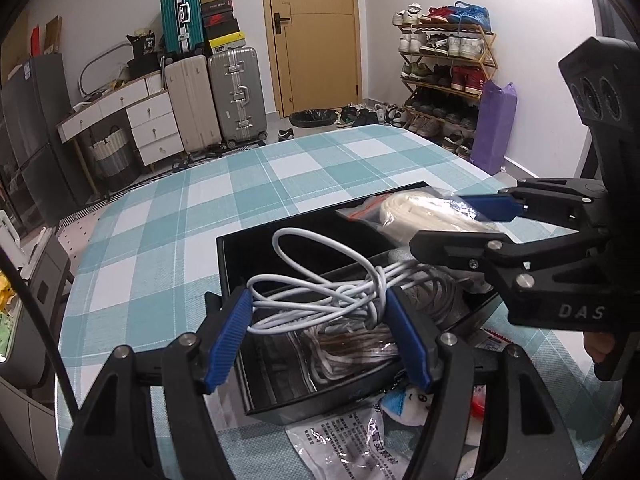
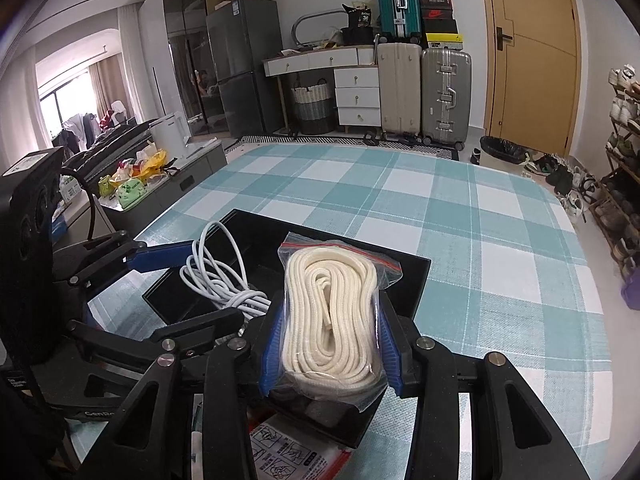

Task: Organize soft objects
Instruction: 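Lower the cable bundle and rope bag into the black box and open both grippers, then withdraw both grippers from the box toward the remaining items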

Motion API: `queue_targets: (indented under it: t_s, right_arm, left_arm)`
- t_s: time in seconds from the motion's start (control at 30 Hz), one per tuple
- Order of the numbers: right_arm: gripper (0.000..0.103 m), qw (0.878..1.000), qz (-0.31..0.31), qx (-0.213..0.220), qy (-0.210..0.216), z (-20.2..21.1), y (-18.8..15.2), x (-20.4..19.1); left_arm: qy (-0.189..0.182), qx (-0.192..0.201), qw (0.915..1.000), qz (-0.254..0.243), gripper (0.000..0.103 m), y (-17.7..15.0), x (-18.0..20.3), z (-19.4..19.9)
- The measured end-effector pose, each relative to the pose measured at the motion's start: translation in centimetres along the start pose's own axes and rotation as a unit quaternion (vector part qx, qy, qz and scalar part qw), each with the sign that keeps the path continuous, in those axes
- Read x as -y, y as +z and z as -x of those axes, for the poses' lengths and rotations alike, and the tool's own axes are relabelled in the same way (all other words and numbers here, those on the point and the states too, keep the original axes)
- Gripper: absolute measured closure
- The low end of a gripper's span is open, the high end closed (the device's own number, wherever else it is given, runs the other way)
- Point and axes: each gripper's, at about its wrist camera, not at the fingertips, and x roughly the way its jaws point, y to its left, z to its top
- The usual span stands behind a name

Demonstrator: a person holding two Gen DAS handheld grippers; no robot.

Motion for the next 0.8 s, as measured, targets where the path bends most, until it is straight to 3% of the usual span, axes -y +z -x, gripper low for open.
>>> queue_targets:
  t_s: [0.1,0.17,0.23,0.33,0.4,0.8]
  right_arm:
    - [0.048,1.000,0.003,0.014,-0.012,0.9,0.0,0.0]
    - [0.038,1.000,0.002,0.021,-0.020,1.7,-0.1,0.1]
    - [0.021,0.999,-0.008,0.034,-0.023,2.9,-0.4,0.5]
    - [0.006,0.998,-0.023,0.046,-0.025,4.5,-0.9,1.0]
    - [0.001,0.998,-0.032,0.045,-0.031,5.4,-1.5,1.2]
    - [0.001,0.998,-0.028,0.022,-0.044,6.7,-5.6,-0.7]
  left_arm:
    - [-0.010,0.002,0.9999,0.002,0.024,0.1,0.0,0.3]
    - [-0.002,0.010,0.9999,0.000,0.009,0.0,0.2,0.8]
    - [0.009,0.020,0.9998,0.001,0.000,0.0,0.1,1.5]
    - [-0.004,0.023,0.9996,0.016,0.000,-0.4,-0.4,2.5]
    - [-0.005,0.026,0.9993,0.026,0.000,-0.8,-0.9,3.3]
    - [0.005,0.034,0.9976,0.059,0.000,-4.6,-2.4,5.8]
